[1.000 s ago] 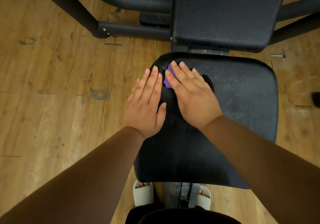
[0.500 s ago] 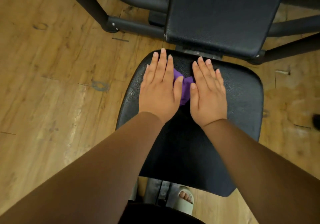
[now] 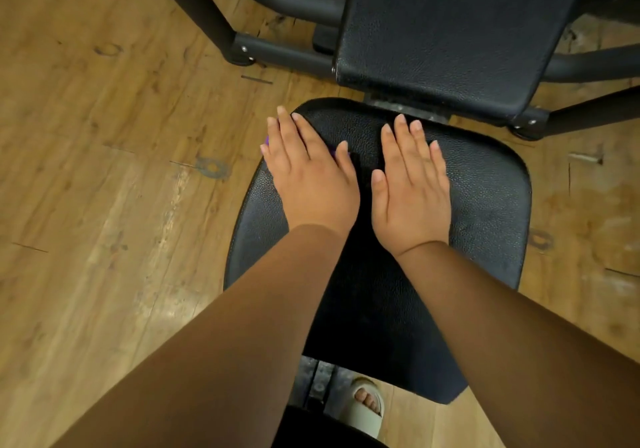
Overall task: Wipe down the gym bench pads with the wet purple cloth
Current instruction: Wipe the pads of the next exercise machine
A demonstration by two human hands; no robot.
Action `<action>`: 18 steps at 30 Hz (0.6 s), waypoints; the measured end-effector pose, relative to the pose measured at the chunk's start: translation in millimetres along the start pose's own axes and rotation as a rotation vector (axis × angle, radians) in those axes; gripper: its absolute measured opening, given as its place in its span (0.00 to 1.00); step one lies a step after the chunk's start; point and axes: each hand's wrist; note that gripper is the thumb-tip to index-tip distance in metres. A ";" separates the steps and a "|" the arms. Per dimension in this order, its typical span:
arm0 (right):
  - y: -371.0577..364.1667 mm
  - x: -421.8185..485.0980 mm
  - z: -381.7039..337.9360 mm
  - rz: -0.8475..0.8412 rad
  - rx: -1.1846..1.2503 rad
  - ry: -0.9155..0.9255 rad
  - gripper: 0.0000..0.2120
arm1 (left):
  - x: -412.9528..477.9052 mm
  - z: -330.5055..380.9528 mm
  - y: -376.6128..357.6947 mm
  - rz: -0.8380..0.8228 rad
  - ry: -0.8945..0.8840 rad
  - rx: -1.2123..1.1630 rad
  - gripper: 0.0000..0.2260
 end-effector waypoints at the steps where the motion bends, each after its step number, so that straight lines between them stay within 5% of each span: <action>1: -0.3 0.0 -0.1 0.000 -0.003 0.001 0.26 | 0.4 -1.4 -2.3 0.008 -0.020 0.021 0.28; 8: 2.2 -0.1 -1.5 -0.003 -0.008 0.005 0.25 | 14.4 -58.7 18.6 -0.063 -0.627 0.105 0.27; 14: 1.4 0.1 -2.1 -0.014 -0.036 0.005 0.26 | -1.9 -31.6 13.2 -0.024 -0.198 0.076 0.29; 16: 0.8 0.0 -2.4 -0.019 -0.043 0.007 0.26 | 0.4 -25.3 5.8 -0.009 -0.178 0.116 0.28; 18: 0.6 0.0 -2.5 -0.016 -0.048 0.008 0.26 | 5.1 -29.7 2.1 0.007 -0.340 0.197 0.26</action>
Point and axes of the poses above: each hand's wrist, its own x-axis towards the middle knuckle, its own y-axis out of the back of the hand, z = x × y, and after that the axes turned 9 degrees about y, right-handed
